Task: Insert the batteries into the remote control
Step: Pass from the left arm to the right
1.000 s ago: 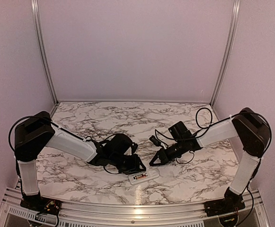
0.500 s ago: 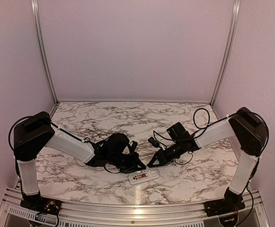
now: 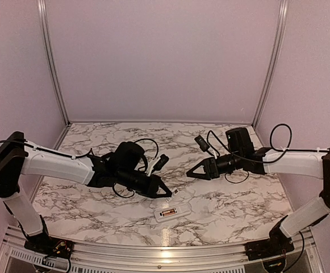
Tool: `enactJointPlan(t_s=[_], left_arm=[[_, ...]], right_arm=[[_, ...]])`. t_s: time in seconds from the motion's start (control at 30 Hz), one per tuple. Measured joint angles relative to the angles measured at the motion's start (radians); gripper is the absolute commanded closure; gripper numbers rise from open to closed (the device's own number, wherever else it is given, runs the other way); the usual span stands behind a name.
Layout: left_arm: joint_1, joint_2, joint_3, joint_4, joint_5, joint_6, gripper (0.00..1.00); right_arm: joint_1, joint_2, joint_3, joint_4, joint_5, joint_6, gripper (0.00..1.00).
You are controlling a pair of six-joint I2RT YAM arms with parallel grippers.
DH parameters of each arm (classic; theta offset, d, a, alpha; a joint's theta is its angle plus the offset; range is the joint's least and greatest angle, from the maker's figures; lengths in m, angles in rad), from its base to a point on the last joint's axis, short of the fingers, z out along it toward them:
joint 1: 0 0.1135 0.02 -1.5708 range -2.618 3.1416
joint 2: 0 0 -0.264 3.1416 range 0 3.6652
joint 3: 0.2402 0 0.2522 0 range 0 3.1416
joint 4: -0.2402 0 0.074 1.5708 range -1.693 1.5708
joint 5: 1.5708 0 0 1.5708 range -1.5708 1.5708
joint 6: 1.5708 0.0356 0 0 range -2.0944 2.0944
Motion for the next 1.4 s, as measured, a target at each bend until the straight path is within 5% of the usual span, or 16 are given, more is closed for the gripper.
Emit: enactJointPlan(t_s=[0.27,0.7,0.83,1.0,1.17,1.4], left_arm=[[0.001,-0.122,0.078,-0.243,0.122,0.338,1.00],[-0.003,-0.129,0.112,-0.362,0.222,0.472,1.00],[-0.010,-0.129,0.112,-0.361,0.237,0.472,1.00],[-0.013,-0.129,0.112,-0.361,0.238,0.472,0.99],[-0.013,-0.134,0.111,-0.357,0.221,0.456,0.59],[0.004,-0.283,-0.063,-0.158,0.134,0.322,0.45]], right_arm=[[0.078,-0.059,-0.047,0.042,-0.121,-0.008,0.63],[0.219,-0.022,-0.008,0.004,-0.163,-0.039,0.69],[0.237,0.001,-0.001,0.003,-0.163,-0.042,0.77],[0.257,0.010,-0.001,0.005,-0.165,-0.044,1.00],[0.262,0.010,-0.001,0.010,-0.173,-0.030,1.00],[0.251,0.008,-0.026,0.130,-0.159,0.050,1.00]])
